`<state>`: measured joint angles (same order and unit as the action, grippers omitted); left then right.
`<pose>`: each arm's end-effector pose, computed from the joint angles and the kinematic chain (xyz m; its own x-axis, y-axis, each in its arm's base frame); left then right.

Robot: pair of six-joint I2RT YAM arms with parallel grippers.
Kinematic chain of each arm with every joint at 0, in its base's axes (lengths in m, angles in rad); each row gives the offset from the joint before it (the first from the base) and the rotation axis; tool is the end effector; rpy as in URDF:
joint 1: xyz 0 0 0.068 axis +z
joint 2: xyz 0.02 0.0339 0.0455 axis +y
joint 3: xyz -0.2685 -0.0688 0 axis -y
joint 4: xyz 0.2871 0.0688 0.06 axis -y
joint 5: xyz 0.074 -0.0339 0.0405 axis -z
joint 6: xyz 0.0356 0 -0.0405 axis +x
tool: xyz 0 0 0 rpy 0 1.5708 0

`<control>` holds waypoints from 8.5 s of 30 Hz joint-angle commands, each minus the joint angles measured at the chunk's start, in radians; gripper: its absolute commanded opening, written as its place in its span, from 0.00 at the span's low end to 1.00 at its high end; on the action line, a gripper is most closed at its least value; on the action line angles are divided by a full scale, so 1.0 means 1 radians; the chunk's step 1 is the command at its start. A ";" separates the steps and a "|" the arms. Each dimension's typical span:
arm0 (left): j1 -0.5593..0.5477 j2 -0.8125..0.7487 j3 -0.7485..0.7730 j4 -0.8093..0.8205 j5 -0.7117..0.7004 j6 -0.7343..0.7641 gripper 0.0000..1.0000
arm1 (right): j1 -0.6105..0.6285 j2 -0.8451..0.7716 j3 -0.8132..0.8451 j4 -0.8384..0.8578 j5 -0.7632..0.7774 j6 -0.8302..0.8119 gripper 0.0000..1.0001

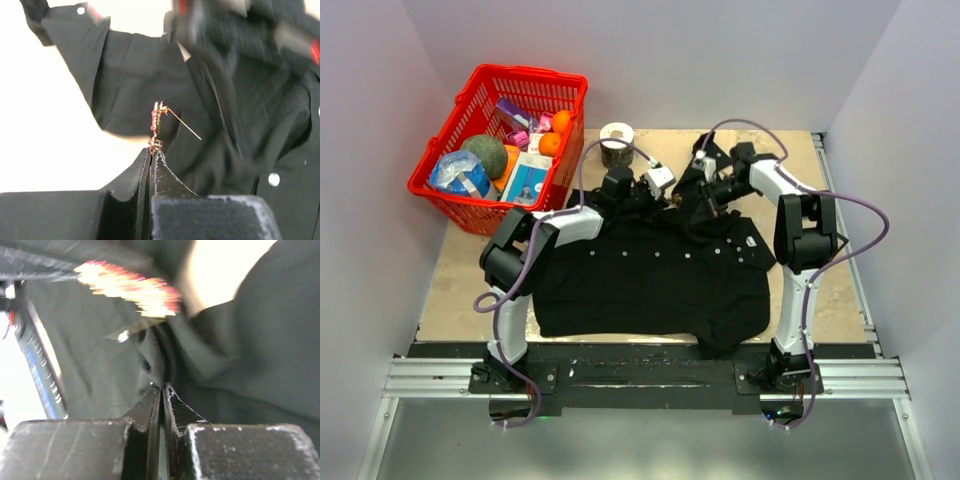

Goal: Remove the brooch from the garment

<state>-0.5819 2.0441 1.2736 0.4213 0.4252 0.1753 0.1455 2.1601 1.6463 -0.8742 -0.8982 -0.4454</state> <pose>0.4015 -0.2817 0.1592 -0.1377 0.2807 -0.9499 0.8617 0.5068 0.0249 0.4573 0.0951 0.1533 -0.7785 -0.3854 -0.4954 -0.6276 0.4763 0.6158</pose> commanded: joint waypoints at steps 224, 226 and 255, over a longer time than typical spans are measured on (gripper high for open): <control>0.103 -0.285 -0.163 -0.299 0.627 -0.048 0.00 | 0.279 -0.398 -0.105 0.023 0.107 -0.202 0.27; 0.102 -0.283 -0.163 -0.294 0.629 -0.048 0.00 | 0.285 -0.399 -0.111 0.030 0.111 -0.199 0.25; 0.102 -0.254 -0.146 -0.294 0.633 -0.057 0.00 | 0.289 -0.408 -0.094 0.057 0.127 -0.157 0.23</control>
<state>-0.4847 1.8034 1.1145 0.0967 1.0340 0.1303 0.4313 1.7775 1.5200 -0.8337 -0.7544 -0.6102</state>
